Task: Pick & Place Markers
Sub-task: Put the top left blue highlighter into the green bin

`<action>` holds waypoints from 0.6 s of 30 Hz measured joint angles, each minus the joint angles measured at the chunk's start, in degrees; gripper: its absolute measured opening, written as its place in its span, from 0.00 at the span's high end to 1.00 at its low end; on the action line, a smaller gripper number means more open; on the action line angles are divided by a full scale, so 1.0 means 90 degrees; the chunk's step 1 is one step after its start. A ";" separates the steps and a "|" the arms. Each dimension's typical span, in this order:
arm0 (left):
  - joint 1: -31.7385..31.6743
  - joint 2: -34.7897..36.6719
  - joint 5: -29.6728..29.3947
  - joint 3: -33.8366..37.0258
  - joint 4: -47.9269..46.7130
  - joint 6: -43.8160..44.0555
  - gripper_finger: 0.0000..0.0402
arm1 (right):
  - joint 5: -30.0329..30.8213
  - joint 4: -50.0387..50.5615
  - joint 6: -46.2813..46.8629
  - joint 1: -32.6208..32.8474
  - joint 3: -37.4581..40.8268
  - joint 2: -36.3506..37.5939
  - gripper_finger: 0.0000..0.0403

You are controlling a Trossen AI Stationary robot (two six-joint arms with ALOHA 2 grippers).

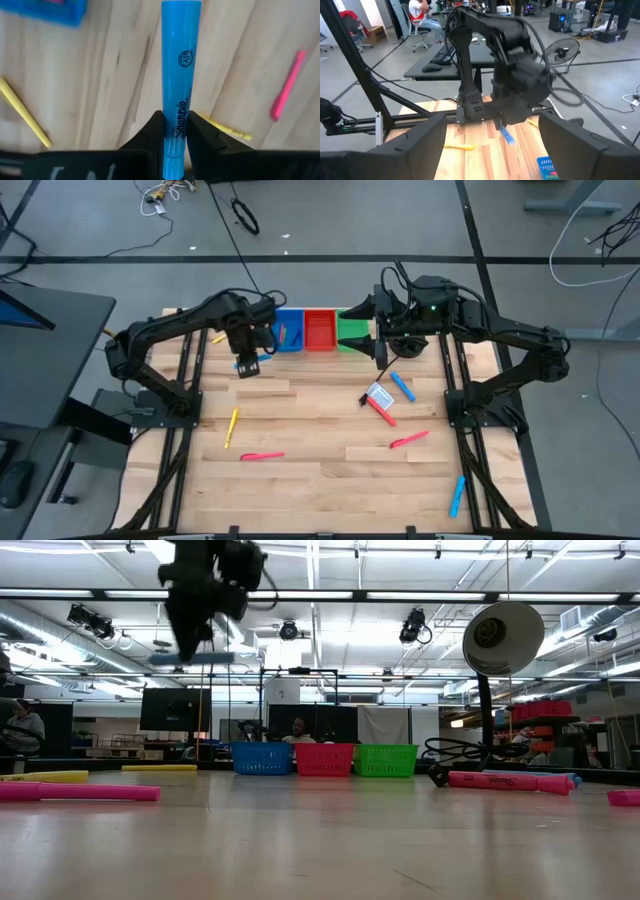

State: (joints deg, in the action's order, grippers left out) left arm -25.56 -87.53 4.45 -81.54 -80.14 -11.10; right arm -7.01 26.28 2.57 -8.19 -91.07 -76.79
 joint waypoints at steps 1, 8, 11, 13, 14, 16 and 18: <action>0.0072 -0.0010 0.0000 -0.0199 -0.0021 0.0003 0.85 | 0.0000 -0.0002 0.0000 0.0000 0.0000 0.0000 0.21; 0.0381 -0.0024 -0.0020 -0.1594 -0.0060 0.0253 0.85 | 0.0002 -0.0058 0.0248 0.0000 0.0000 0.0000 0.21; 0.0447 -0.0022 -0.0032 -0.2113 0.0031 0.0385 0.85 | 0.0005 -0.0171 0.0284 0.0000 0.0000 0.0000 0.21; 0.0495 -0.0022 -0.0036 -0.2417 0.0164 0.0509 0.85 | 0.0005 -0.0295 0.0284 0.0000 0.0000 0.0000 0.21; 0.0521 -0.0022 -0.0035 -0.2561 0.0266 0.0542 0.85 | 0.0005 -0.0373 0.0284 0.0000 0.0000 0.0000 0.21; 0.0577 -0.0022 -0.0034 -0.2828 0.0447 0.0633 0.85 | 0.0005 -0.0524 0.0284 0.0000 0.0000 0.0000 0.21; 0.0634 -0.0022 -0.0026 -0.3020 0.0686 0.0684 0.85 | 0.0006 -0.0676 0.0284 0.0000 0.0000 0.0000 0.21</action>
State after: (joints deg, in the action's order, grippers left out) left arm -19.85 -87.72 4.22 -108.72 -73.96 -4.94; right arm -6.95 20.19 5.13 -8.19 -91.07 -76.79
